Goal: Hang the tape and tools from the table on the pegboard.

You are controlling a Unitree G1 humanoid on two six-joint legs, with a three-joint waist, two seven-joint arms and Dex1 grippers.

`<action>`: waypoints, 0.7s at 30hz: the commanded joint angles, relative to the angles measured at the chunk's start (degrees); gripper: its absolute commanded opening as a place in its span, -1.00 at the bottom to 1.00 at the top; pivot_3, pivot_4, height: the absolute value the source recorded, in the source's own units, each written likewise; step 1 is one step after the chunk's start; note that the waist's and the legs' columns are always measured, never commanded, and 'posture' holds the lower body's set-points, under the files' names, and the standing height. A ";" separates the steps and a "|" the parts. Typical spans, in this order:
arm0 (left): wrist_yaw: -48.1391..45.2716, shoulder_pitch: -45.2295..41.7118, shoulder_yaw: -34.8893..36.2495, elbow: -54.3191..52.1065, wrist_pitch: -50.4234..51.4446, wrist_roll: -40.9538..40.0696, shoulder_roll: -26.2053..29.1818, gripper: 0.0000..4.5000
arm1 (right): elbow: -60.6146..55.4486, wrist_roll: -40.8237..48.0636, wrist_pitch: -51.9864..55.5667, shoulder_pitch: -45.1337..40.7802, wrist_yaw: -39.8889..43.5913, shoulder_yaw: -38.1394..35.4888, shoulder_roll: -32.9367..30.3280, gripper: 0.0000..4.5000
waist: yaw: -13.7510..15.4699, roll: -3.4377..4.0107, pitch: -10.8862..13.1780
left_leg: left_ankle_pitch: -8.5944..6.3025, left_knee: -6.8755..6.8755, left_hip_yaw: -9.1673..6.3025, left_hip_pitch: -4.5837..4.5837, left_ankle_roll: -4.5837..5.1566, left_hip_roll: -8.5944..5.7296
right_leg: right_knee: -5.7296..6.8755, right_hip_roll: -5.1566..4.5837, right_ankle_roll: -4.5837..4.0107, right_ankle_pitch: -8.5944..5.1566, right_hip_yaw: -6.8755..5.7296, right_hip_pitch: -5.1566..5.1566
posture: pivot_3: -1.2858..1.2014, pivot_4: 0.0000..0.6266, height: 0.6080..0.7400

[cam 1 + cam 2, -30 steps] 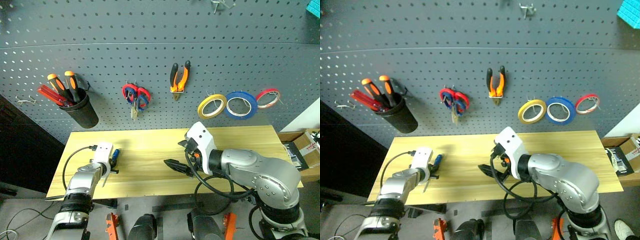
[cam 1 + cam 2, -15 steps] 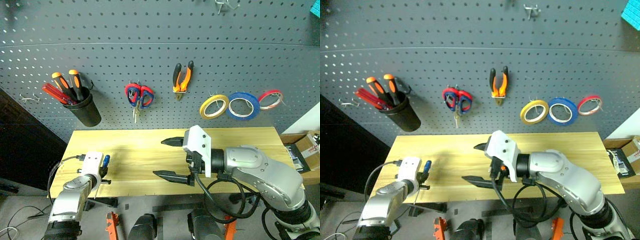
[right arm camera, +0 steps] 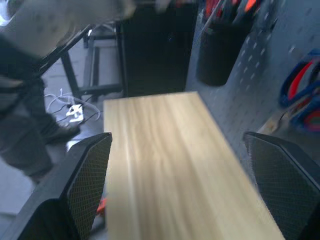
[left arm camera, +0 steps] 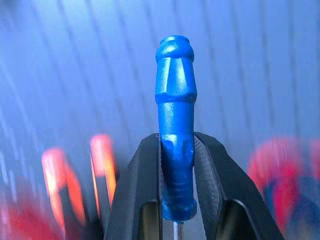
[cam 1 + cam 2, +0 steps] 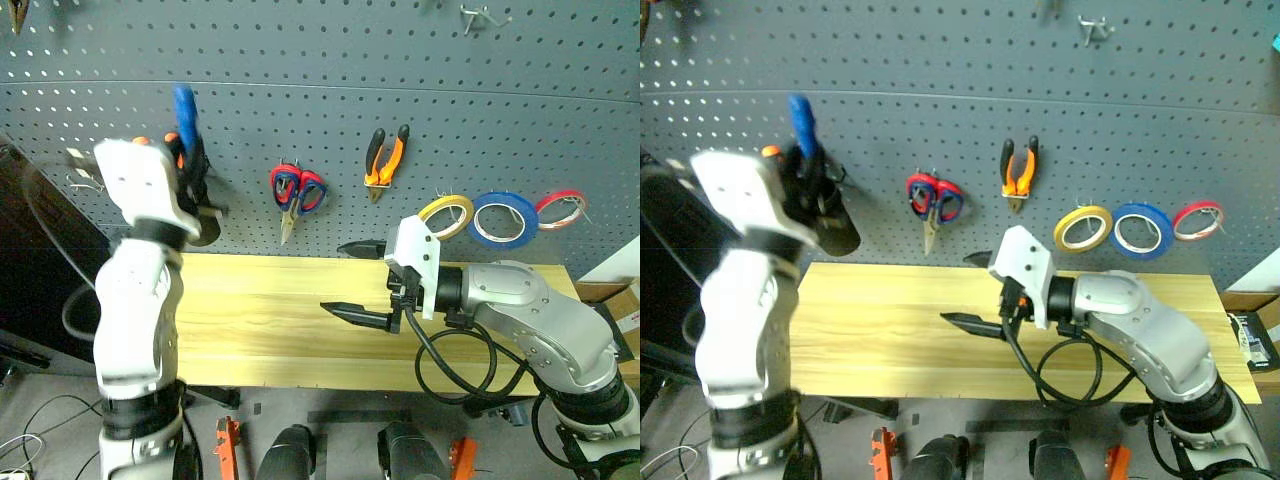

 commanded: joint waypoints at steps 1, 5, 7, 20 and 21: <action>1.09 -3.62 2.30 5.17 -2.88 -0.56 0.69 -0.76 | 0.06 -0.89 -2.10 -1.36 0.20 -0.79 0.70 1.00 | -0.10 -0.01 -0.03 | 0.03 0.00 0.03 0.02 -0.06 0.00 | -0.01 0.00 0.00 0.00 0.03 0.00 | 0.00 -0.58 1.00; 1.54 -3.93 3.17 10.49 -6.32 -0.22 0.38 -0.76 | 0.43 -1.41 -2.49 -1.59 0.20 -0.61 1.23 1.00 | -0.10 -0.02 -0.03 | 0.06 -0.02 0.02 -0.10 -0.11 0.01 | -0.03 0.01 0.00 0.00 0.04 -0.18 | -0.01 -0.58 1.00; 1.98 -3.30 3.52 14.54 -9.12 0.10 -0.13 -0.76 | 0.63 -1.41 -2.57 -1.90 0.02 -0.82 1.58 1.00 | -0.06 -0.05 -0.05 | 0.07 -0.01 0.03 -0.15 -0.12 0.00 | -0.03 -0.01 0.00 0.00 0.05 -0.24 | -0.02 -0.58 1.00; 5.80 -2.73 3.72 26.74 -17.95 0.19 -1.43 -0.76 | 0.24 0.92 -1.28 -5.57 -2.33 -4.67 4.62 1.00 | -0.27 -0.20 -0.14 | 0.07 0.03 0.07 -0.14 -0.12 0.00 | 0.16 -0.02 -0.01 0.00 0.12 -0.33 | -0.05 -0.59 1.00; 5.72 -2.69 3.62 26.90 -18.15 0.01 -1.51 -0.76 | 0.24 0.88 -1.22 -5.60 -2.33 -4.75 4.63 1.00 | -0.32 -0.27 -0.20 | 0.07 0.02 0.07 -0.14 -0.12 0.00 | 0.17 -0.02 -0.01 0.00 0.12 -0.34 | -0.05 -0.60 1.00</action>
